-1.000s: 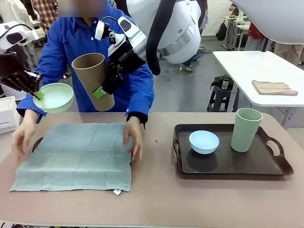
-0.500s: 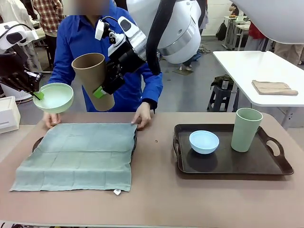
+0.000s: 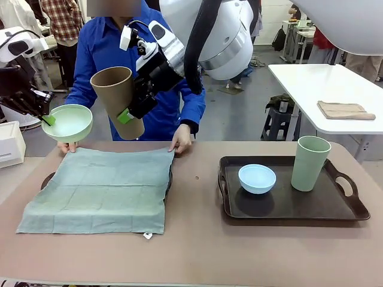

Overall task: Set up a tray with a mat and arrange the tableware.
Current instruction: Place the Picnic Bowl and Reusable plastic cup back onto the Handle tray in front of the human's position.

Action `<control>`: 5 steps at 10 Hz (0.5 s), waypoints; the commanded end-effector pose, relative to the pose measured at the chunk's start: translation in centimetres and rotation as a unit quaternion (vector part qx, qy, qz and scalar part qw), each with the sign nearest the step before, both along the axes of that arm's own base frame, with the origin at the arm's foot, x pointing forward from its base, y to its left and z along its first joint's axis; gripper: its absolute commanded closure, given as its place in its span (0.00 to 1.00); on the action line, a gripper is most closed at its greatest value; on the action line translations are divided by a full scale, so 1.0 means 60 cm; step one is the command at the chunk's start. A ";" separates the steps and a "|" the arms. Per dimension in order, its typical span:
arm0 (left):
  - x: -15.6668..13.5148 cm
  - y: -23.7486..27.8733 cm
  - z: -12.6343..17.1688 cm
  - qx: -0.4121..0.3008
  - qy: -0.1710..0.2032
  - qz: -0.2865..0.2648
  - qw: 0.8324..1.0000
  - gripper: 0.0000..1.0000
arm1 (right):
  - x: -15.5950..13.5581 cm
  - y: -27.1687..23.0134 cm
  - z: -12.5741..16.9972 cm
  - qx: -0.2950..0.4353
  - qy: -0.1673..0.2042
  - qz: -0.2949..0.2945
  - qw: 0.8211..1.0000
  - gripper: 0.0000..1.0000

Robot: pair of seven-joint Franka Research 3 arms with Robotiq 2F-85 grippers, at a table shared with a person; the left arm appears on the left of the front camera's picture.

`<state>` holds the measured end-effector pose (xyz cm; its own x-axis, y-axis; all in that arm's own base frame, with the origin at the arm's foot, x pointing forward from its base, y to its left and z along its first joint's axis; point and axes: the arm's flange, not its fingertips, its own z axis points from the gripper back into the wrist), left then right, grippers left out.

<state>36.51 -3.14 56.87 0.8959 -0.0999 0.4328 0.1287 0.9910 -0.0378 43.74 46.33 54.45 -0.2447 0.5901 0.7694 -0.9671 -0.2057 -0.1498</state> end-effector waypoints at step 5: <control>0.001 0.001 0.000 -0.004 -0.002 -0.006 1.000 1.00 | 0.000 -0.001 0.000 -0.001 0.002 0.003 1.000 1.00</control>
<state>36.51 -3.14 56.87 0.8959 -0.1000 0.4328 0.1290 0.9909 -0.0380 43.74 46.33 54.45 -0.2447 0.5901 0.7694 -0.9671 -0.2057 -0.1498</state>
